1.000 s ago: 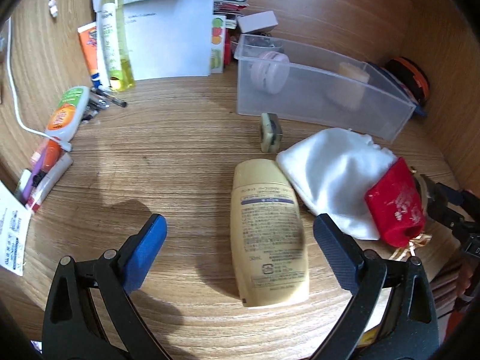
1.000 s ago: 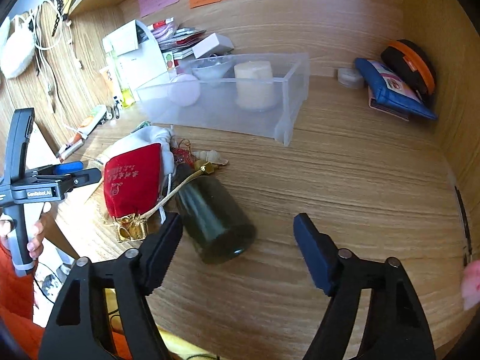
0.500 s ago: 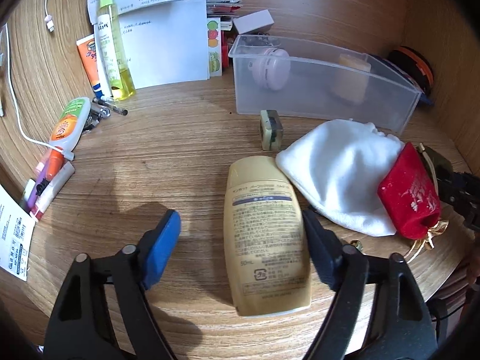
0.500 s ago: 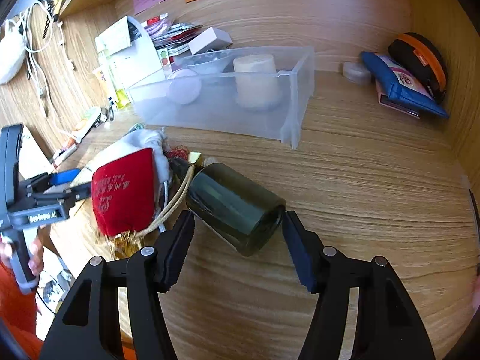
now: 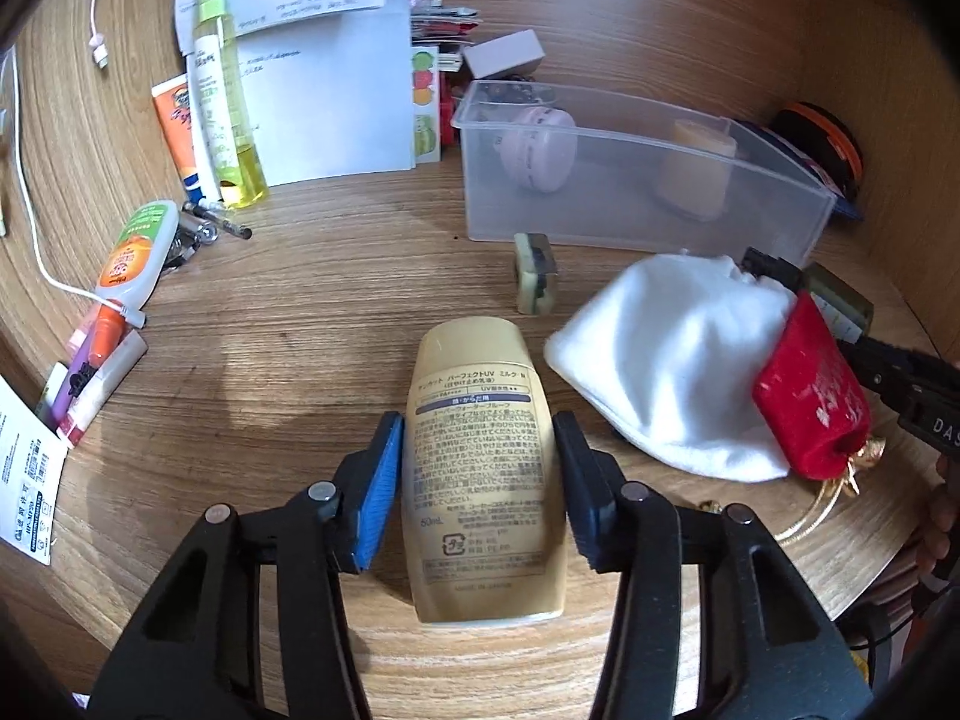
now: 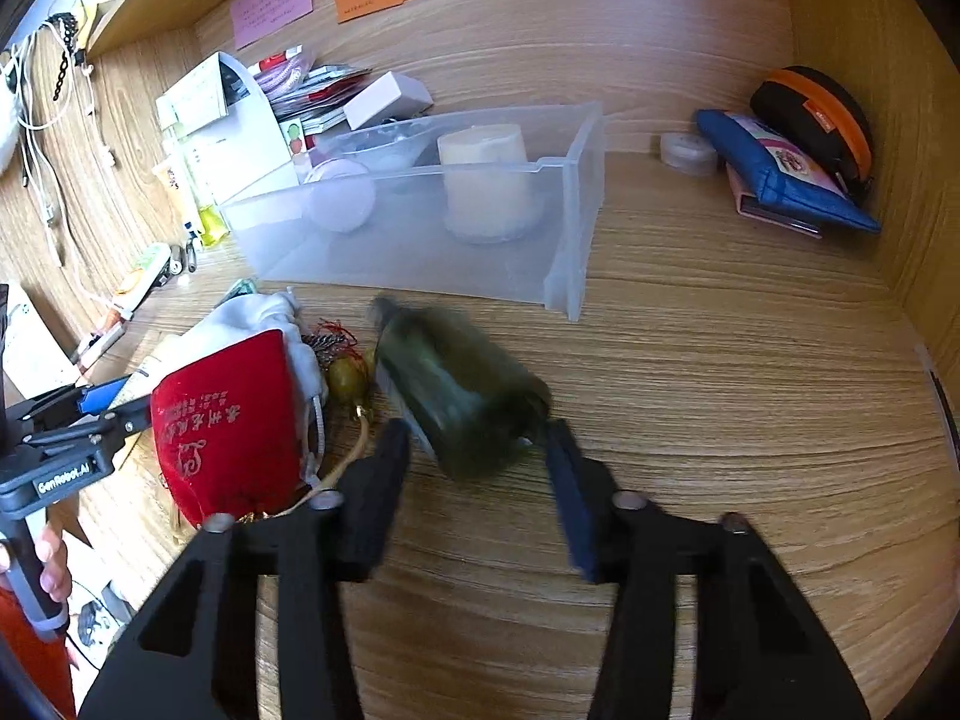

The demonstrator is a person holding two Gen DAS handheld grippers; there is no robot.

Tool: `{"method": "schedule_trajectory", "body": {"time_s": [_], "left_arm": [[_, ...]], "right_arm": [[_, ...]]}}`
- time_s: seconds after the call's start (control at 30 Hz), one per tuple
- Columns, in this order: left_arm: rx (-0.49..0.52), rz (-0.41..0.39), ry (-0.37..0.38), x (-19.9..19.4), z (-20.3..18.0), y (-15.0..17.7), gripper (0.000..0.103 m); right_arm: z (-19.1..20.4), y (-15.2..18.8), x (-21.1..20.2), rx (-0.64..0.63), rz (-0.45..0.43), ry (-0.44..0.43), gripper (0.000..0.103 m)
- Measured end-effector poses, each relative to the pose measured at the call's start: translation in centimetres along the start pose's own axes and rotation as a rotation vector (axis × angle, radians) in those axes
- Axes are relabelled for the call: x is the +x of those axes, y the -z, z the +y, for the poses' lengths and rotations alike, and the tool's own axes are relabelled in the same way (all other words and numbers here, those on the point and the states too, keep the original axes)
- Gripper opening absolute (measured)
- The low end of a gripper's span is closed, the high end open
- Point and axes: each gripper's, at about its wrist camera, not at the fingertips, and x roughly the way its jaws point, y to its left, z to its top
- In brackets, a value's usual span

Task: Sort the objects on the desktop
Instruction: 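Grasp the yellow sunscreen tube with left tool while right grasps dark green spray bottle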

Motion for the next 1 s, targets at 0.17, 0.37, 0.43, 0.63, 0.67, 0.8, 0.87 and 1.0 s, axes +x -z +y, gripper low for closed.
{"method": "schedule_trajectory", "body": {"time_s": [0.17, 0.37, 0.43, 0.63, 0.67, 0.8, 0.87, 1.0], "left_arm": [[-0.040, 0.000, 0.022, -0.2, 1.1, -0.1, 0.048], [-0.053, -0.044, 0.013, -1.5, 1.6, -0.7, 0.035], [-0.065, -0.057, 0.037, -2.0, 1.9, -1.3, 0.031], [-0.084, -0.052, 0.065, -1.5, 2.2, -1.9, 0.023], [-0.090, -0.045, 0.062, -1.2, 2.4, -1.8, 0.023], [-0.120, -0.042, 0.091, -1.3, 3.1, -1.7, 0.025], [-0.113, -0.041, 0.087, -1.3, 3.1, -1.6, 0.028], [-0.091, -0.032, 0.087, -1.2, 2.5, -1.5, 0.035]], "right_arm": [[-0.4, 0.2, -0.3, -0.004, 0.016, 0.008, 0.025], [-1.0, -0.1, -1.7, -0.026, 0.012, 0.046, 0.067], [-0.9, -0.7, -2.0, -0.056, -0.002, 0.076, 0.067], [-0.2, -3.8, -0.4, -0.226, 0.038, 0.122, 0.066], [-0.2, -4.5, 0.3, -0.253, 0.060, 0.118, 0.065], [-0.6, -5.8, 2.0, -0.274, 0.110, 0.090, 0.065], [-0.9, -6.1, 2.6, -0.271, 0.125, 0.071, 0.065], [-0.9, -6.2, 4.0, -0.263, 0.158, 0.052, 0.065]]}}
